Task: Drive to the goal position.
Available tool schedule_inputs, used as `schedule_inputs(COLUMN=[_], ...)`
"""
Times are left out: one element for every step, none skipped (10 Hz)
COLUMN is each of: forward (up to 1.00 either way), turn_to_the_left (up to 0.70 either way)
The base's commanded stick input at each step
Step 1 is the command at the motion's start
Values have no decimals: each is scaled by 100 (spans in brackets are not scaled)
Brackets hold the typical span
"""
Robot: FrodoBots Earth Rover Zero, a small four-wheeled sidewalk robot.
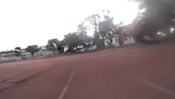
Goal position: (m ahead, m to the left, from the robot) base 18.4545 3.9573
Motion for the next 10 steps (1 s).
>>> schedule_inputs(forward=[68, 68, 69, 68, 69, 69, 69, 69, 69, 69], turn_to_the_left=[0, 0, 0, -10, -22, -23, -23, -23, -9, 0])
